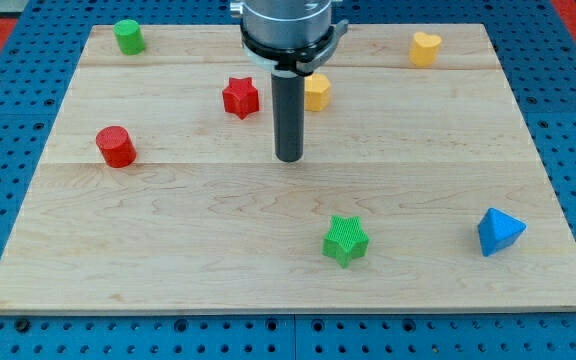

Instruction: Move the green star a bit up

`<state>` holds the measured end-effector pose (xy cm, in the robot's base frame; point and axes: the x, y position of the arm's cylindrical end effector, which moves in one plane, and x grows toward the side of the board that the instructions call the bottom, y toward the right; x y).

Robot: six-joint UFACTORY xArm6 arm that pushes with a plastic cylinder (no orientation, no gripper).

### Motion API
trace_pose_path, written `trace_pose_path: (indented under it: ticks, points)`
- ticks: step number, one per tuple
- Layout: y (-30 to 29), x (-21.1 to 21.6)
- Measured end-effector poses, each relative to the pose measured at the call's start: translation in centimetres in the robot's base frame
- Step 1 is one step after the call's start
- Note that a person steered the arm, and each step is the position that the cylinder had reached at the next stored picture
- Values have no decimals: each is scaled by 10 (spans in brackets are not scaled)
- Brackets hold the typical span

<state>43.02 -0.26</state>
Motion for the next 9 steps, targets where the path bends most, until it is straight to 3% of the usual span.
trace_pose_path:
  ticks: [1,3,4,8,9]
  points:
    - [-4,19]
    - [-36,132]
    - [22,151]
    - [113,72]
    - [111,61]
